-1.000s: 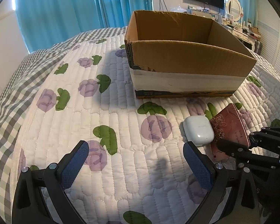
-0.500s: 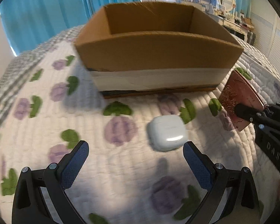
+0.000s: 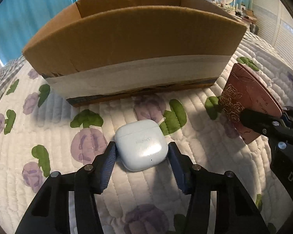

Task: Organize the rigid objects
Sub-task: 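Grasp the pink card with the right tool while the left tool grasps the white earbuds case, then lower the earbuds case into the box with the left tool while the right tool drops the card in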

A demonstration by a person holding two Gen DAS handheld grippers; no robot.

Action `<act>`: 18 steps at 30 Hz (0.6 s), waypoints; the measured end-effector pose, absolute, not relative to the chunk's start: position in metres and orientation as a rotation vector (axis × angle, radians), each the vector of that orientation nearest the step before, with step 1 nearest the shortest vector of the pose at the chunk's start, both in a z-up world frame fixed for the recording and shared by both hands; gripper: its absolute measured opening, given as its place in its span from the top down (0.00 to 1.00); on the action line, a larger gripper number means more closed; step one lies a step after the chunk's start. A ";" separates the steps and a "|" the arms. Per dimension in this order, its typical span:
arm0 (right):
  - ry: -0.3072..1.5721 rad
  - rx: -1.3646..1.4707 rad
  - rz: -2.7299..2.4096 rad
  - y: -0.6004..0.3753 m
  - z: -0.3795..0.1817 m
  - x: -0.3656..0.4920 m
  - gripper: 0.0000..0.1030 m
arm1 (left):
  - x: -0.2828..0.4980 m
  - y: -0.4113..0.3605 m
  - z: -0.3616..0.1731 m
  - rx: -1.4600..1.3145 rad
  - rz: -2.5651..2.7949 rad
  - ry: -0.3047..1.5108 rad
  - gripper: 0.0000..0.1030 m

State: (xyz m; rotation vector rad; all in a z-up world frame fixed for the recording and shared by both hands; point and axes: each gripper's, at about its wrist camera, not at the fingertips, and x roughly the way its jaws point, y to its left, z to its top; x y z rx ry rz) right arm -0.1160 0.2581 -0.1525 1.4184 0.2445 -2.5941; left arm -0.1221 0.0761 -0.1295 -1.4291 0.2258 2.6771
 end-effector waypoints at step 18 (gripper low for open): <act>0.314 1.213 -2.625 0.241 -0.080 -0.076 0.91 | -0.072 0.038 -0.033 -1.234 2.768 0.199 0.47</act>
